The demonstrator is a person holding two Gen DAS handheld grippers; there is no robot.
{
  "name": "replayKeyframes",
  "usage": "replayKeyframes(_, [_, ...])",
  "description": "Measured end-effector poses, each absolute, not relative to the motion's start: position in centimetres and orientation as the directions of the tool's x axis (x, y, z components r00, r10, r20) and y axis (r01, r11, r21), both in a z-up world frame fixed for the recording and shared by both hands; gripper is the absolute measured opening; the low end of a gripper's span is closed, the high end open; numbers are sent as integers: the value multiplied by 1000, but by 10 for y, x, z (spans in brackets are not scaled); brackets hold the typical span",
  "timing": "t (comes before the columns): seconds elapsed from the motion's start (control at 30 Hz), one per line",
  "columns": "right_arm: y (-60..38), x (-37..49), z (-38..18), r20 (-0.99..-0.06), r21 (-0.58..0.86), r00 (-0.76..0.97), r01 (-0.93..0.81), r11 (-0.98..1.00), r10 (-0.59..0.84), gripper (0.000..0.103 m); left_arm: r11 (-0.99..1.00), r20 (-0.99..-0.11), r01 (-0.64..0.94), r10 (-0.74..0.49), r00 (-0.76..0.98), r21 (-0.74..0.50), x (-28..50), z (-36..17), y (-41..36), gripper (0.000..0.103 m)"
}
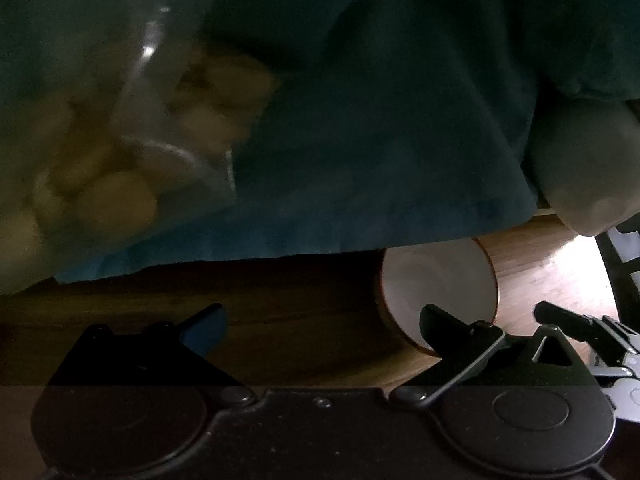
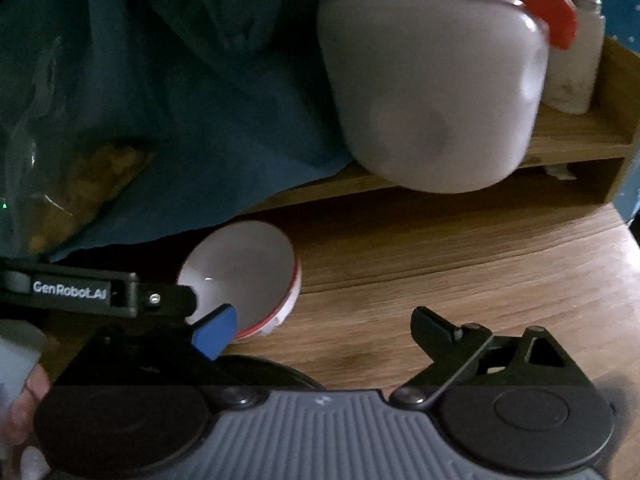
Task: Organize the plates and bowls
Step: 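Close the left gripper on the second white bowl rim while the right gripper grips its other rim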
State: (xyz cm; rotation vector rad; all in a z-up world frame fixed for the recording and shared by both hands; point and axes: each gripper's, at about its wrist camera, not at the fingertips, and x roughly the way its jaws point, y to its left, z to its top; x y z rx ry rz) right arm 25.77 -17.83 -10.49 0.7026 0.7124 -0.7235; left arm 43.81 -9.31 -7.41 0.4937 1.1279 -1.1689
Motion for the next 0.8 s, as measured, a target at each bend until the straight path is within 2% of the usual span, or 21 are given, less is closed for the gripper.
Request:
replayKeyframes(0.17, [-178,263,-106,-765,315,561,754,576,-316,89,366,-886,902,-462,-37,-228,435,-79,-98,102])
replayKeyframes(0.3, [-179,267,-107,-764,327,573,740,587,-297,85,365,-893,908,-450,-23,-207,437,-83,-103,92])
replayKeyframes(0.43, [-180,270,-108,-768,338,580,728,596,-273,72,357,-892,914,-452,-11,-192,433,-85,-109,84])
replayKeyframes(0.53, [-179,273,-109,-769,346,587,717,605,-255,62,346,-885,916,-466,-19,-202,431,-85,-112,74])
replayKeyframes(0.7, [-178,274,-108,-762,366,605,697,617,-231,50,326,-868,907,-490,-78,-265,437,-82,-113,44])
replayKeyframes(0.8, [-177,276,-108,-756,377,616,687,621,-222,41,323,-861,894,-493,-121,-310,440,-84,-113,33])
